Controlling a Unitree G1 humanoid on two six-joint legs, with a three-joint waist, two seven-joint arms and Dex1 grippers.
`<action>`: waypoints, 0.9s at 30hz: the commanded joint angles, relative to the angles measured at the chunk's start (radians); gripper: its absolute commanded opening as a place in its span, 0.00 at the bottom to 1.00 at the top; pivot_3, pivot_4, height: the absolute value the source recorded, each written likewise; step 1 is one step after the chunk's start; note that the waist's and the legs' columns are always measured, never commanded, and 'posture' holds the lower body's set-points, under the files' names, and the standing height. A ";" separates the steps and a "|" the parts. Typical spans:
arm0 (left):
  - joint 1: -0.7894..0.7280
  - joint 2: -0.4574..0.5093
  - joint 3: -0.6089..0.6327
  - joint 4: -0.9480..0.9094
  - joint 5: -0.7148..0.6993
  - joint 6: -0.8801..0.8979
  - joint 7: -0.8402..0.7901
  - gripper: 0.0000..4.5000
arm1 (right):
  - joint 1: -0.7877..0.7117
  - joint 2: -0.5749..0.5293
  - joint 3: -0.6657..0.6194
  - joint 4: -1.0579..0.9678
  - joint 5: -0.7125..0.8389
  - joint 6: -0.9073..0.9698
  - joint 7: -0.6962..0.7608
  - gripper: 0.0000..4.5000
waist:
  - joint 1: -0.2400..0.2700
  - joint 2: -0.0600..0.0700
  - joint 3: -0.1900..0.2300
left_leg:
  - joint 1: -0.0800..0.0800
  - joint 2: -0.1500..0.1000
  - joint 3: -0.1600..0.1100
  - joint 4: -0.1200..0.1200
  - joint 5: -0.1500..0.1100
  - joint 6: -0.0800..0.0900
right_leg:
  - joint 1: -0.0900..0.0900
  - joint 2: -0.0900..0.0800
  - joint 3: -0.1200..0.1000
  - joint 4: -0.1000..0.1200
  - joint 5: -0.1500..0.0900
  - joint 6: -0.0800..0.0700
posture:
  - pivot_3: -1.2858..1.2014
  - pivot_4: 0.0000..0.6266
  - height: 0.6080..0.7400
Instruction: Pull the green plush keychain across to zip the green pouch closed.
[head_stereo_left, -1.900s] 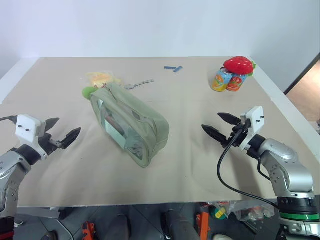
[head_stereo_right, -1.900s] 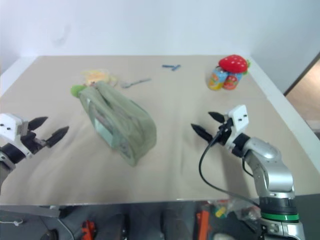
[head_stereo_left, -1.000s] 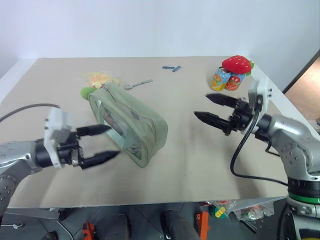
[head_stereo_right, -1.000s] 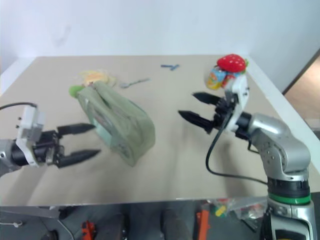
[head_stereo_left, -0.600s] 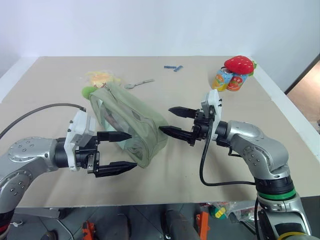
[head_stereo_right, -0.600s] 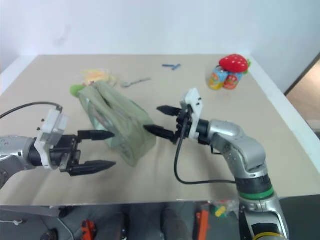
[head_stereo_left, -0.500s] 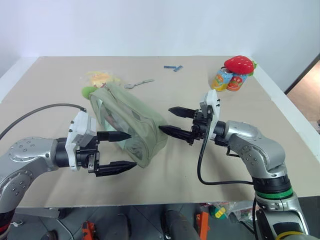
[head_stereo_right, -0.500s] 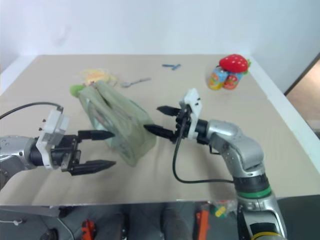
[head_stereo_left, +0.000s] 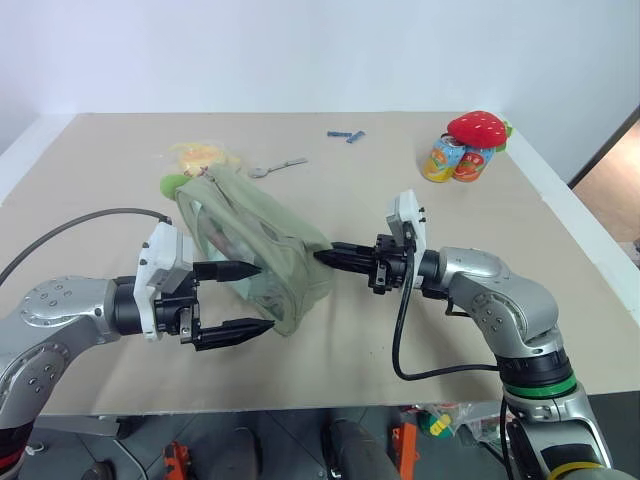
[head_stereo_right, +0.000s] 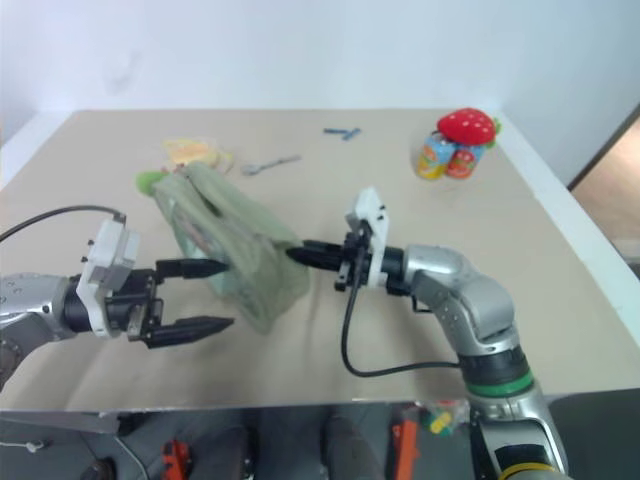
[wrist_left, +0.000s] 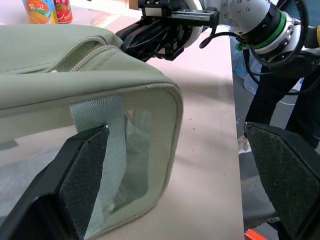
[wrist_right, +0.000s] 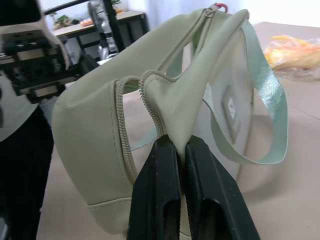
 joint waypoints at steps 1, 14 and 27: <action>-0.016 -0.008 0.000 -0.012 0.008 -0.024 -0.002 1.00 | -0.093 -0.058 0.034 0.032 -0.077 -0.120 0.131 0.01 | 0.000 0.000 0.000 | 0.000 0.000 0.000 0.000 0.000 0.000 | 0.000 0.000 0.000 0.000 0.000 0.000 | 0.52 0.24 1.00; -0.059 -0.026 -0.045 -0.011 0.023 -0.024 -0.005 1.00 | -0.636 -0.079 0.122 1.120 -0.492 -0.916 0.482 0.01 | 0.000 0.000 0.000 | -0.001 0.000 0.001 0.000 0.000 0.001 | 0.000 0.000 0.000 0.000 0.002 0.001 | 0.52 0.24 1.00; -0.043 -0.075 -0.023 -0.025 0.022 -0.047 0.086 1.00 | -0.658 -0.056 -0.139 1.035 -0.303 -0.567 0.470 0.93 | 0.001 0.002 0.001 | -0.001 0.000 -0.001 0.000 -0.002 0.004 | 0.000 0.000 -0.001 0.001 0.002 0.001 | 0.52 0.24 1.00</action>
